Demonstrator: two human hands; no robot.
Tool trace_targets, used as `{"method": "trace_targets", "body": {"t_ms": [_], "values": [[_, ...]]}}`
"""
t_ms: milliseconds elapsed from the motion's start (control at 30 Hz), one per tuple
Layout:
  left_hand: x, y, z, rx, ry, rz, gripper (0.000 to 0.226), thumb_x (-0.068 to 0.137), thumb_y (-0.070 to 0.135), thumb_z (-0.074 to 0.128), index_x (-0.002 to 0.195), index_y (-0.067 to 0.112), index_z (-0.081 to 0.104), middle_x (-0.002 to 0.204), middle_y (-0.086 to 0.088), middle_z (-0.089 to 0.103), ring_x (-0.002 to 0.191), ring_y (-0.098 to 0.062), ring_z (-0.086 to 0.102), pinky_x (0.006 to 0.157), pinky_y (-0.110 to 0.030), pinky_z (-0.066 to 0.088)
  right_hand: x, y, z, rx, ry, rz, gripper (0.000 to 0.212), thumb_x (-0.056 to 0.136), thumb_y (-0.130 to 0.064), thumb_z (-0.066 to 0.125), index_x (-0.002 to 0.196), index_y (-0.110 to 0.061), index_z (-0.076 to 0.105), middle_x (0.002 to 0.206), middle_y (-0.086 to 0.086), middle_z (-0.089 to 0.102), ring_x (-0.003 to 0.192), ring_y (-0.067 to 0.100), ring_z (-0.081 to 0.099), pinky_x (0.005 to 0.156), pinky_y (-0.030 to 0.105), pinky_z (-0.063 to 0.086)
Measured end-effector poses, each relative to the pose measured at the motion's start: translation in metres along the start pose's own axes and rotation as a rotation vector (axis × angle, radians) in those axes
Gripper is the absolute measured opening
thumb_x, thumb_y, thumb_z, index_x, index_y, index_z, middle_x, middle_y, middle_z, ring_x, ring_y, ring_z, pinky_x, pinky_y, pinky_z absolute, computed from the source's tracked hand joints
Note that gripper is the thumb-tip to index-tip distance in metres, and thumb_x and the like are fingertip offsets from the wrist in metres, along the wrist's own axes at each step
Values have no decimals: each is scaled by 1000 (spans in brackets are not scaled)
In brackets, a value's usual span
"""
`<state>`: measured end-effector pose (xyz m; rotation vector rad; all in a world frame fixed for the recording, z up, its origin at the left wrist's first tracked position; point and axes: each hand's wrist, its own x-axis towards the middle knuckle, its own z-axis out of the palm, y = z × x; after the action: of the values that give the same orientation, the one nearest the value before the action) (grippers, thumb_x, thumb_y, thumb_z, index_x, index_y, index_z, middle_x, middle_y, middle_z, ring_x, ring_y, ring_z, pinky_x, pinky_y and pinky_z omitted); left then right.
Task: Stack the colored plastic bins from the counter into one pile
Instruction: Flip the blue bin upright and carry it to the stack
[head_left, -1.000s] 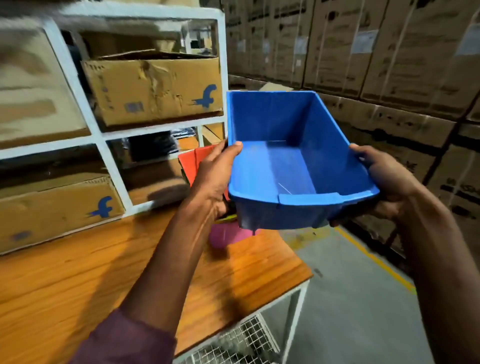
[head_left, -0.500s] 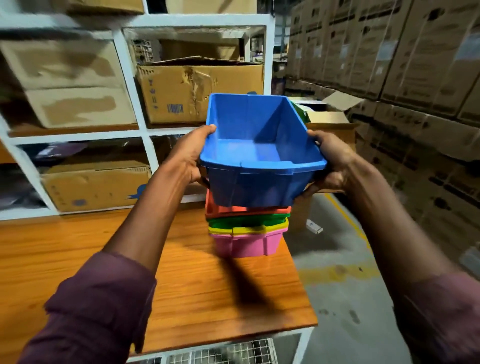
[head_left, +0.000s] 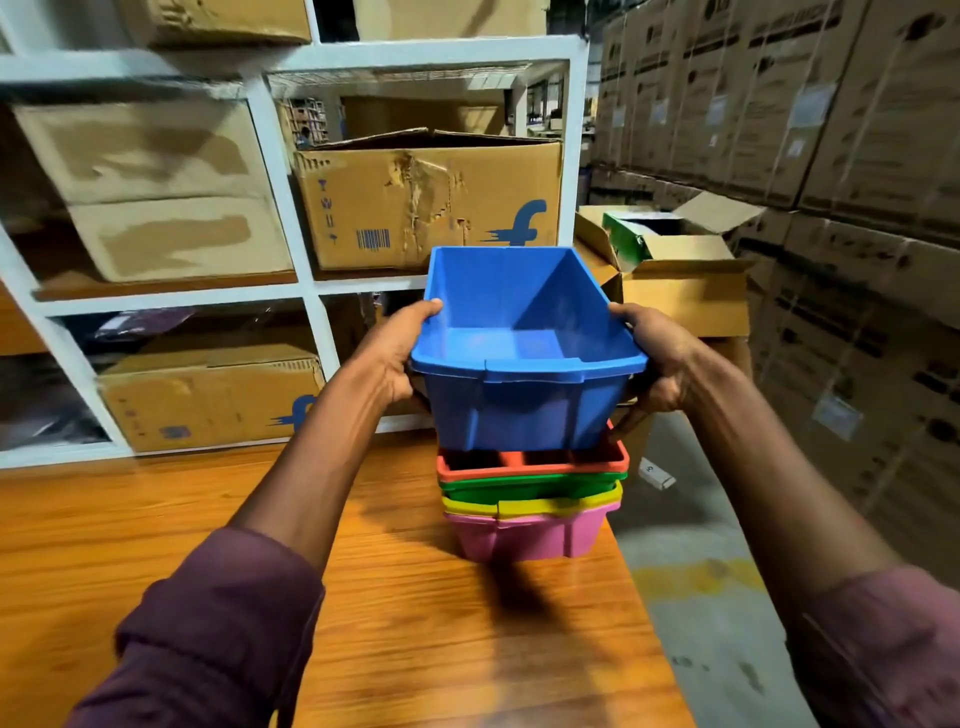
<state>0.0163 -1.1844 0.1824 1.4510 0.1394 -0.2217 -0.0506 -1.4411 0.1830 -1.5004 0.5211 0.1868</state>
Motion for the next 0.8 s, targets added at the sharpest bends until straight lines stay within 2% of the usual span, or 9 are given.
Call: {"method": "trace_targets", "body": {"t_ms": [133, 200, 267, 367, 433, 500, 600, 700, 800], "values": [[8, -15, 0, 11, -6, -29, 21, 96, 38, 62, 95, 18, 68, 97, -10, 77, 76, -24, 72, 71, -43, 58, 9, 13, -3, -8, 36, 19, 48, 98, -57, 46, 119, -18, 66, 115, 21, 66, 106, 44, 60, 83, 80, 41], [11, -23, 0, 6, 0, -33, 22, 95, 39, 63, 101, 18, 69, 98, -10, 77, 78, -25, 73, 72, -44, 60, 14, 20, -6, -11, 31, 36, 48, 97, -57, 47, 118, -18, 65, 117, 19, 67, 108, 44, 62, 84, 77, 45], [13, -32, 0, -12, 4, -35, 24, 95, 36, 65, 107, 16, 70, 95, -10, 78, 77, -24, 74, 76, -44, 61, 17, 26, -8, -7, 28, 43, 48, 96, -59, 48, 117, -20, 64, 116, 18, 69, 108, 42, 65, 81, 70, 51], [16, -43, 1, -2, 38, -17, 19, 96, 31, 63, 107, 17, 69, 87, -6, 76, 72, -21, 72, 71, -38, 60, 21, 30, -7, -10, 43, 46, 48, 98, -61, 47, 115, -19, 64, 108, 16, 69, 99, 38, 66, 72, 59, 53], [18, -48, 1, 3, 62, -18, 17, 97, 30, 63, 106, 17, 69, 90, -6, 75, 75, -20, 71, 70, -36, 59, 22, 30, -5, -39, 71, 45, 47, 96, -62, 49, 110, -19, 64, 103, 14, 69, 92, 34, 66, 71, 51, 54], [18, -52, 0, 7, 74, -19, 17, 97, 30, 62, 107, 17, 68, 101, -8, 75, 85, -23, 72, 74, -36, 58, 28, 32, -5, -83, 146, 6, 46, 96, -58, 54, 115, -17, 65, 105, 12, 71, 88, 28, 66, 73, 43, 55], [17, -60, 0, -1, 70, -24, 24, 99, 28, 60, 118, 16, 67, 114, -11, 74, 103, -29, 72, 82, -41, 59, 37, 38, -5, -111, 226, -97, 37, 100, -47, 57, 117, -15, 65, 102, 8, 72, 82, 21, 66, 67, 34, 51], [17, -70, 1, -27, 65, -35, 18, 101, 22, 57, 117, 20, 66, 120, -11, 72, 109, -31, 70, 95, -48, 57, 45, 48, -1, -143, 269, -116, 38, 99, -48, 58, 114, -13, 64, 104, 10, 71, 88, 25, 67, 68, 33, 51], [17, -83, 0, -15, 69, -55, 27, 102, 22, 56, 127, 18, 66, 118, -8, 73, 106, -30, 71, 95, -52, 56, 52, 60, 6, -141, 289, -152, 26, 101, -37, 59, 106, -12, 65, 108, 14, 72, 90, 32, 69, 67, 37, 52]]}}
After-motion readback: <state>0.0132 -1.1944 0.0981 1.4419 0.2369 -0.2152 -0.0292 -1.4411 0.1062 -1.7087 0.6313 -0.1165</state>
